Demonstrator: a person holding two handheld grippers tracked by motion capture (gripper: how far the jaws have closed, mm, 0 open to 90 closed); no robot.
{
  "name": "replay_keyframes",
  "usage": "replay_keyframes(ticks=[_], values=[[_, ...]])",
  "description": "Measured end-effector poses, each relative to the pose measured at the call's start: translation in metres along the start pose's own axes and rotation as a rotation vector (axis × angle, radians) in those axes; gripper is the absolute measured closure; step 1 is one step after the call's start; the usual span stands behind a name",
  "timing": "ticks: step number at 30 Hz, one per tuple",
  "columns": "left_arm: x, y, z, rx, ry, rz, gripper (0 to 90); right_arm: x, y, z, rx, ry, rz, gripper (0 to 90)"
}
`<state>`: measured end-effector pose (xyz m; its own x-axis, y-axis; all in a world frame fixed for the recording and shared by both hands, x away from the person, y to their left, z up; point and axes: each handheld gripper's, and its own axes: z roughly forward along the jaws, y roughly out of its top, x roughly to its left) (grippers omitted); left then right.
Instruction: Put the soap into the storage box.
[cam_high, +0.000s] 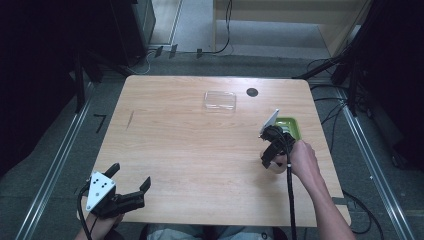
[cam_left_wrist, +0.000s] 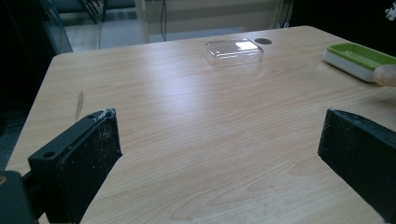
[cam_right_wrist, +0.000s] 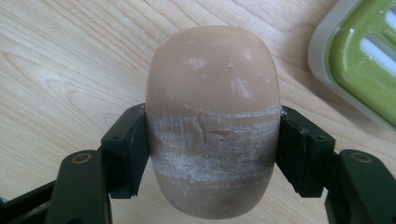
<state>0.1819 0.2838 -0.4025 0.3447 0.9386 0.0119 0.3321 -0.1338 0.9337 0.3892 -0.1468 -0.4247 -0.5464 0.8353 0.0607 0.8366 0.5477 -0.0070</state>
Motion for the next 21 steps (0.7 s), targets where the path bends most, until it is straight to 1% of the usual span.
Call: replay_keyframes(ticks=[6,16,21], values=[[0.000,0.000,0.000,0.000,0.000,0.001,0.0,-0.006,-0.002,-0.006,-0.004,-0.004,0.004,33.9],[0.000,0.000,0.001,0.000,-0.002,0.002,0.0,-0.017,-0.005,-0.018,-0.023,-0.011,0.036,33.9],[0.000,0.000,0.001,0.001,-0.003,0.003,0.0,-0.023,-0.004,-0.023,-0.035,-0.018,0.043,33.9]])
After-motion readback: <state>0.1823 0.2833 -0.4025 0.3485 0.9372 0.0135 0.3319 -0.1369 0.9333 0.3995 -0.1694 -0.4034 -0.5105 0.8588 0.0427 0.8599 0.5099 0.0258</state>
